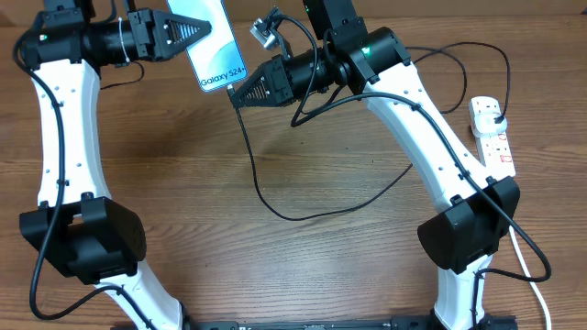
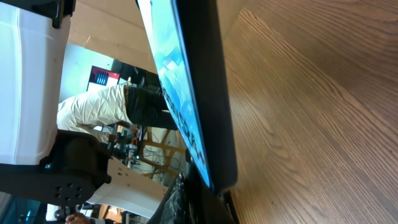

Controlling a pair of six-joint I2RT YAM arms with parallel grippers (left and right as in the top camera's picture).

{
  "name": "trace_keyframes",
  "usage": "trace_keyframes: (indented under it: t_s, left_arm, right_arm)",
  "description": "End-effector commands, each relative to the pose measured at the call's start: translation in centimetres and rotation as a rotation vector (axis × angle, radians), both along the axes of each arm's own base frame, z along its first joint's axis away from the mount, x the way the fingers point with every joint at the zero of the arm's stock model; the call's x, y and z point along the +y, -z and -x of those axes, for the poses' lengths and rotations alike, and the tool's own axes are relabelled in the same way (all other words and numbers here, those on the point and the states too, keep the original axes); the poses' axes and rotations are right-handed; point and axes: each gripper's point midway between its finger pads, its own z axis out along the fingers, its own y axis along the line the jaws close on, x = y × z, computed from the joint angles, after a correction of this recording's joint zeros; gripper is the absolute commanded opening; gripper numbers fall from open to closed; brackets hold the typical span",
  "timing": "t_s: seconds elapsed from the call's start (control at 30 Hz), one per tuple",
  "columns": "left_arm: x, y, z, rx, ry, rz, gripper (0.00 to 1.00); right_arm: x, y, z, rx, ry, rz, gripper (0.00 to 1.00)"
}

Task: Plug charger to phone and switch on socket

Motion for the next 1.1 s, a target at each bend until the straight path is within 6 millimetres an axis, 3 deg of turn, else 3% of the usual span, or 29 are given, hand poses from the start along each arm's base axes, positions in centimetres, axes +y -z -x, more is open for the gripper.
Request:
trace_keyframes:
  t_s: [0.0, 0.53, 0.73, 0.93, 1.07]
  left_arm:
    - [-1.3, -1.2, 1.1, -0.044, 0.056, 0.028, 0.04]
    - [-1.3, -1.2, 1.1, -0.026, 0.055, 0.031, 0.04]
    - [-0.1, -1.2, 0.5, -0.033, 0.022, 0.019, 0.04]
    - [3.3, 2.2, -2.8, 0.192, -0.226, -0.123, 0.04]
    - [4.7, 3.3, -3.4, 0.266, -0.304, -0.156, 0.04]
  right_arm:
    - [-0.6, -0.7, -0.8, -0.026, -0.003, -0.040, 0.04]
    - [-0.6, -1.1, -0.6, -0.030, -0.019, -0.060, 0.04]
    - [-1.2, 0.3, 0.5, 0.000, -0.033, -0.008, 0.04]
    - [-1.9, 2.6, 1.3, 0.031, -0.015, 0.111, 0.04]
    - [-2.9, 5.5, 2.4, 0.067, 0.016, 0.292, 0.04]
